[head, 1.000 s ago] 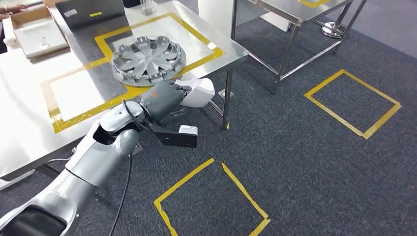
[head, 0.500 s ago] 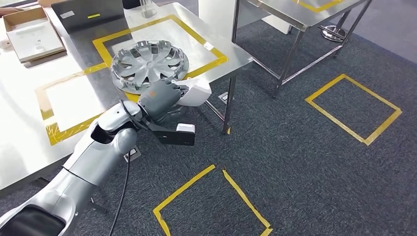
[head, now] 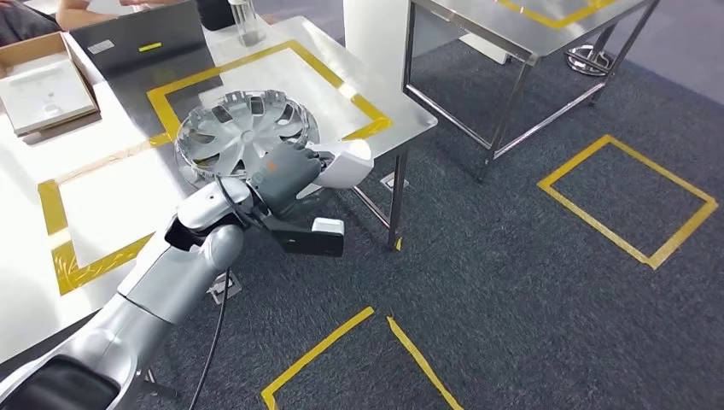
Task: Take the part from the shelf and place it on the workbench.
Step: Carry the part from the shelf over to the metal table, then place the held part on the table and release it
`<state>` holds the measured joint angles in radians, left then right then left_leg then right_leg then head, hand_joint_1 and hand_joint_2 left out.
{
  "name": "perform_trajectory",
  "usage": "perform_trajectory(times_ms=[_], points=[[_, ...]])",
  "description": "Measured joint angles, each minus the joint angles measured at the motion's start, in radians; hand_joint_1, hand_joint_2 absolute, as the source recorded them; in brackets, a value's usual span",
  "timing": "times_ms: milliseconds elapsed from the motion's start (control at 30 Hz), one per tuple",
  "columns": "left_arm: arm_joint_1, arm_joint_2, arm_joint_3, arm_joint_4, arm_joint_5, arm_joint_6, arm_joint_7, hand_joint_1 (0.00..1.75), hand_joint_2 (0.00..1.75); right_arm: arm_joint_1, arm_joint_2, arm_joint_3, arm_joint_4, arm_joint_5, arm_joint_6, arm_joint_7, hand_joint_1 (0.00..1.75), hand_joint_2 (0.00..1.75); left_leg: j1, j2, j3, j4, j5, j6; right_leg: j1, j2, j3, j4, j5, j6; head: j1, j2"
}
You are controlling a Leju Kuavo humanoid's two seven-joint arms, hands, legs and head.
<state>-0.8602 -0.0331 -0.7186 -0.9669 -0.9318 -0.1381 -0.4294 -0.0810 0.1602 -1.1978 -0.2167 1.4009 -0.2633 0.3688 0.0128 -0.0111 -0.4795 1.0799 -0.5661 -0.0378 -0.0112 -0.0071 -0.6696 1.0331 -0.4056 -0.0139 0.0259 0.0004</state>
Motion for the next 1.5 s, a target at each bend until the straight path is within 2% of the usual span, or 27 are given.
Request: perform_trajectory(times_ms=[67, 133, 167, 200, 233, 333, 367, 433, 500, 533, 600, 667, 700, 733, 833, 867, 900, 967, 1033, 1133, 1167, 1200, 1233, 1300, 1333, 1400, 1500], points=[[-0.004, 0.000, 0.001, 0.000, 0.000, 0.002, 0.000, 1.62, 1.75, -0.002, 0.000, 0.000, 0.000, 0.000, 0.000, 0.002, 0.00, 0.00, 0.000, 0.003, -0.063, 0.102, -0.027, -0.002, 0.001, 0.002, 0.025, -0.002, -0.019, -0.011, -0.003, 0.000], [0.000, 0.001, 0.001, 0.002, -0.001, 0.005, -0.001, 1.62, 1.75, -0.003, 0.000, 0.000, 0.000, 0.000, -0.001, 0.001, 0.00, 0.00, -0.002, 0.004, -0.146, 0.198, -0.080, -0.002, 0.004, 0.005, 0.050, -0.002, -0.041, -0.016, -0.003, 0.000], [0.004, 0.002, 0.001, 0.003, -0.002, 0.006, -0.001, 1.62, 1.75, -0.003, 0.000, 0.000, 0.000, 0.000, -0.001, 0.000, 0.00, 0.00, -0.003, 0.004, -0.177, 0.216, -0.097, 0.001, 0.006, 0.008, 0.065, -0.002, -0.053, -0.017, -0.003, 0.000], [0.007, 0.004, 0.001, 0.005, -0.004, 0.007, -0.001, 1.62, 1.75, -0.002, 0.000, 0.000, 0.000, 0.000, -0.001, 0.001, 0.00, 0.00, -0.005, 0.004, -0.193, 0.204, -0.093, 0.005, 0.009, 0.010, 0.082, -0.002, -0.066, -0.018, -0.003, 0.000], [0.008, 0.007, 0.002, 0.006, -0.005, 0.008, -0.002, 1.62, 1.75, -0.001, 0.000, 0.000, 0.000, 0.000, -0.001, 0.001, 0.00, 0.00, -0.007, 0.004, -0.201, 0.167, -0.061, 0.012, 0.012, 0.011, 0.101, -0.002, -0.079, -0.018, -0.003, 0.000], [0.011, 0.018, 0.005, 0.012, -0.010, 0.011, -0.003, 1.62, 1.75, 0.000, 0.003, 0.000, 0.001, 0.000, -0.002, -0.001, 0.00, 0.00, -0.023, 0.002, -0.204, 0.002, 0.126, 0.038, 0.019, 0.015, 0.140, 0.000, -0.119, -0.015, -0.001, 0.000], [0.013, 0.021, 0.006, 0.013, -0.011, 0.012, -0.004, 1.62, 1.75, -0.001, 0.004, 0.000, 0.001, 0.000, -0.002, -0.002, 0.00, 0.00, -0.027, 0.000, -0.203, -0.028, 0.162, 0.043, 0.021, 0.017, 0.148, 0.001, -0.130, -0.011, 0.001, 0.000], [0.014, 0.024, 0.009, 0.013, -0.012, 0.013, -0.004, 1.62, 1.75, -0.004, 0.004, 0.000, 0.001, 0.002, -0.003, -0.004, 0.00, 0.00, -0.027, -0.003, -0.190, -0.040, 0.166, 0.051, 0.024, 0.020, 0.160, 0.013, -0.139, -0.003, 0.003, 0.000], [0.012, 0.025, 0.014, 0.010, -0.012, 0.016, -0.004, 1.62, 1.75, -0.005, 0.003, 0.000, 0.001, 0.003, -0.005, -0.004, 0.00, 0.00, -0.022, -0.004, -0.172, -0.043, 0.156, 0.062, 0.023, 0.020, 0.141, 0.063, -0.135, 0.006, 0.003, 0.000], [0.010, 0.025, 0.017, 0.009, -0.012, 0.017, -0.004, 1.62, 1.75, -0.005, 0.003, 0.000, 0.001, 0.002, -0.006, -0.004, 0.00, 0.00, -0.019, -0.005, -0.162, -0.045, 0.150, 0.067, 0.021, 0.019, 0.114, 0.107, -0.139, 0.012, 0.003, 0.000], [0.010, 0.026, 0.019, 0.010, -0.012, 0.019, -0.005, 1.62, 1.75, -0.006, 0.003, 0.000, 0.001, 0.001, -0.013, -0.007, 0.00, 0.00, -0.017, -0.007, -0.147, -0.045, 0.134, 0.071, 0.013, 0.016, 0.031, 0.217, -0.174, 0.027, 0.004, 0.000], [0.013, 0.030, 0.020, 0.010, -0.012, 0.021, -0.005, 1.62, 1.75, -0.005, 0.003, 0.001, 0.001, 0.003, -0.031, -0.010, 0.00, 0.00, -0.015, -0.010, -0.128, -0.045, 0.117, 0.069, 0.005, 0.014, -0.041, 0.279, -0.215, 0.037, 0.004, 0.000], [0.015, 0.033, 0.021, 0.011, -0.012, 0.022, -0.004, 1.62, 1.75, -0.004, 0.003, 0.001, 0.001, 0.006, -0.042, -0.010, 0.00, 0.00, -0.014, -0.010, -0.117, -0.045, 0.107, 0.066, 0.003, 0.013, -0.057, 0.270, -0.214, 0.040, 0.004, 0.000], [0.016, 0.035, 0.022, 0.011, -0.012, 0.024, -0.004, 1.62, 1.75, -0.003, 0.003, 0.002, 0.001, 0.008, -0.052, -0.010, 0.00, 0.00, -0.012, -0.011, -0.104, -0.045, 0.097, 0.063, 0.001, 0.012, -0.057, 0.230, -0.186, 0.041, 0.004, 0.000], [0.016, 0.039, 0.025, 0.012, -0.011, 0.030, -0.003, 1.62, 1.75, 0.000, 0.003, 0.003, 0.001, 0.010, -0.069, -0.010, 0.00, 0.00, -0.010, -0.012, -0.072, -0.039, 0.064, 0.046, 0.000, 0.006, -0.026, 0.052, -0.033, 0.035, 0.004, 0.000], [0.016, 0.040, 0.027, 0.012, -0.011, 0.031, -0.002, 1.62, 1.75, 0.000, 0.004, 0.003, 0.001, 0.010, -0.072, -0.011, 0.00, 0.00, -0.011, -0.012, -0.068, -0.039, 0.055, 0.039, 0.002, 0.005, -0.020, 0.021, -0.004, 0.028, 0.004, 0.000], [0.015, 0.041, 0.028, 0.013, -0.011, 0.032, -0.002, 1.62, 1.75, 0.000, 0.004, 0.003, 0.001, 0.010, -0.074, -0.010, 0.00, 0.00, -0.012, -0.013, -0.064, -0.038, 0.049, 0.032, 0.004, 0.004, -0.018, 0.009, 0.004, 0.020, 0.003, 0.000], [0.014, 0.042, 0.033, 0.013, -0.012, 0.034, 0.001, 1.62, 1.75, -0.001, 0.004, 0.003, 0.001, 0.009, -0.075, -0.006, 0.00, 0.00, -0.011, -0.012, -0.056, -0.038, 0.042, 0.020, 0.004, 0.006, -0.006, 0.007, 0.001, 0.004, 0.002, 0.000], [0.011, 0.043, 0.040, 0.013, -0.014, 0.040, 0.005, 1.62, 1.75, -0.001, 0.005, 0.003, 0.001, 0.010, -0.075, -0.003, 0.00, 0.00, -0.010, -0.006, -0.072, 0.006, 0.022, 0.012, 0.001, 0.006, 0.010, 0.003, -0.006, -0.010, 0.000, 0.000], [0.010, 0.043, 0.046, 0.018, -0.019, 0.044, 0.011, 1.62, 1.75, -0.004, 0.005, 0.003, 0.001, 0.010, -0.074, -0.006, 0.00, 0.00, -0.009, 0.000, -0.174, 0.178, -0.046, 0.004, 0.002, 0.006, 0.026, 0.002, -0.020, -0.022, -0.001, 0.000], [0.012, 0.043, 0.047, 0.020, -0.021, 0.045, 0.013, 1.62, 1.75, -0.004, 0.005, 0.003, 0.001, 0.010, -0.073, -0.007, 0.00, 0.00, -0.009, 0.001, -0.205, 0.218, -0.055, 0.003, 0.003, 0.007, 0.031, 0.002, -0.025, -0.023, -0.001, 0.000], [0.013, 0.043, 0.047, 0.023, -0.022, 0.045, 0.015, 1.62, 1.75, -0.004, 0.005, 0.003, 0.001, 0.009, -0.072, -0.007, 0.00, 0.00, -0.009, 0.001, -0.220, 0.226, -0.045, 0.004, 0.004, 0.009, 0.038, 0.002, -0.030, -0.023, -0.001, 0.000], [0.014, 0.043, 0.048, 0.025, -0.024, 0.046, 0.017, 1.62, 1.75, -0.004, 0.005, 0.003, 0.001, 0.007, -0.070, -0.007, 0.00, 0.00, -0.010, 0.002, -0.219, 0.200, -0.015, 0.006, 0.005, 0.010, 0.046, 0.002, -0.036, -0.022, -0.002, 0.000], [0.013, 0.043, 0.049, 0.027, -0.028, 0.049, 0.020, 1.62, 1.75, -0.003, 0.006, 0.003, 0.001, 0.004, -0.067, -0.007, 0.00, 0.00, -0.012, 0.002, -0.183, 0.077, 0.078, 0.018, 0.007, 0.012, 0.061, 0.002, -0.046, -0.019, -0.001, 0.000], [0.011, 0.042, 0.049, 0.028, -0.030, 0.050, 0.021, 1.62, 1.75, -0.004, 0.006, 0.003, 0.001, 0.003, -0.066, -0.007, 0.00, 0.00, -0.015, 0.002, -0.166, 0.017, 0.101, 0.023, 0.008, 0.013, 0.064, 0.004, -0.050, -0.015, -0.001, 0.000], [0.007, 0.039, 0.050, 0.030, -0.034, 0.053, 0.022, 1.62, 1.75, -0.006, 0.008, 0.003, 0.001, 0.002, -0.065, -0.008, 0.00, 0.00, -0.019, 0.002, -0.148, -0.039, 0.116, 0.031, 0.011, 0.013, 0.064, 0.006, -0.057, -0.005, -0.003, 0.000], [0.004, 0.033, 0.053, 0.030, -0.036, 0.055, 0.026, 1.62, 1.75, -0.007, 0.006, 0.003, 0.001, 0.000, -0.064, -0.007, 0.00, 0.00, -0.013, 0.002, -0.136, -0.050, 0.123, 0.042, 0.013, 0.012, 0.061, 0.013, -0.069, 0.012, -0.005, 0.000]])
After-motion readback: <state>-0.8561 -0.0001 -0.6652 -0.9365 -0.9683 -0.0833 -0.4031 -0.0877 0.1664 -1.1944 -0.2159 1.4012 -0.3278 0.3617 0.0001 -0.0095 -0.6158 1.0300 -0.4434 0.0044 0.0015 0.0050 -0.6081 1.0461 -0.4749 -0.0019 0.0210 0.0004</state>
